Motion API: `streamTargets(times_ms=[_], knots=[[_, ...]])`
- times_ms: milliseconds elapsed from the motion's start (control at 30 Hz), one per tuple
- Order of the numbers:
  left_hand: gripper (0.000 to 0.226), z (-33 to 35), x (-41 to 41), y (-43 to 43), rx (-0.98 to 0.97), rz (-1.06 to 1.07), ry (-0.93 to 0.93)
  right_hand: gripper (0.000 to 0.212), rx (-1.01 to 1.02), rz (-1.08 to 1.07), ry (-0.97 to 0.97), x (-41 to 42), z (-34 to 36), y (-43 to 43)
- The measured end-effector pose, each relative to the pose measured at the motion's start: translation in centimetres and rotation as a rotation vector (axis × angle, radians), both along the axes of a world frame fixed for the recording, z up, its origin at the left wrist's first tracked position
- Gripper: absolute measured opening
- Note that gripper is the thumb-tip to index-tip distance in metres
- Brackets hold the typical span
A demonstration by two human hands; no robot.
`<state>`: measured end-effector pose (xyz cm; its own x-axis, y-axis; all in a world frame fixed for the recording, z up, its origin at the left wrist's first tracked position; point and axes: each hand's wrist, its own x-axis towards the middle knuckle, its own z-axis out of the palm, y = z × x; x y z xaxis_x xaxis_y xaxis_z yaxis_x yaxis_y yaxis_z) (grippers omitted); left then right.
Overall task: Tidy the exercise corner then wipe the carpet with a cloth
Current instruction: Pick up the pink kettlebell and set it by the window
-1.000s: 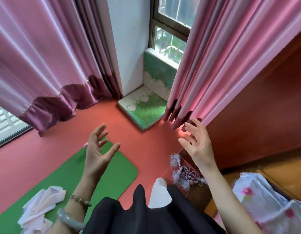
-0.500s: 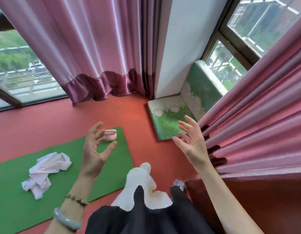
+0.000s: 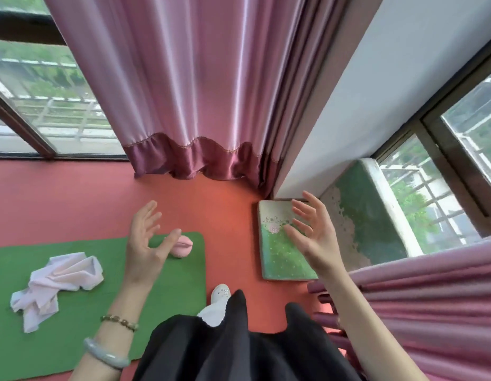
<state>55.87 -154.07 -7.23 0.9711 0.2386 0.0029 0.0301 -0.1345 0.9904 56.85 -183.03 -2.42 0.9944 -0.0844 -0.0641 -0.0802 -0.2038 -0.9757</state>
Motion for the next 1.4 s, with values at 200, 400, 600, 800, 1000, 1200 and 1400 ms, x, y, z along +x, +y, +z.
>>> streamTargets(times_ms=[200,400,600,800,1000,1200,1400], knots=[[0.068,0.1,6.3,0.7,0.009,0.078,0.030,0.067,-0.006,0.126,0.042,8.3,-0.8,2.2],[0.075,-0.1,8.4,1.8,0.029,0.196,0.070,0.068,-0.011,0.305,0.090,14.7,-1.5,4.5],[0.078,-1.6,7.7,2.3,0.055,0.327,0.175,0.069,-0.031,0.553,0.138,21.5,-2.4,8.1],[0.075,-2.6,7.9,1.1,0.056,0.594,0.374,0.066,-0.049,0.867,0.183,28.2,-4.7,12.1],[0.069,-4.9,9.8,0.2,0.120,0.761,0.465,0.067,-0.127,1.067,0.223,33.8,-8.5,14.8],[0.068,-9.2,11.5,0.3,0.072,0.872,0.539,0.065,-0.271,1.260,0.239,36.1,-14.0,18.9],[0.064,-18.1,13.5,1.9,-0.026,0.875,0.654,0.064,-0.444,1.405,0.224,37.0,-23.2,23.9]])
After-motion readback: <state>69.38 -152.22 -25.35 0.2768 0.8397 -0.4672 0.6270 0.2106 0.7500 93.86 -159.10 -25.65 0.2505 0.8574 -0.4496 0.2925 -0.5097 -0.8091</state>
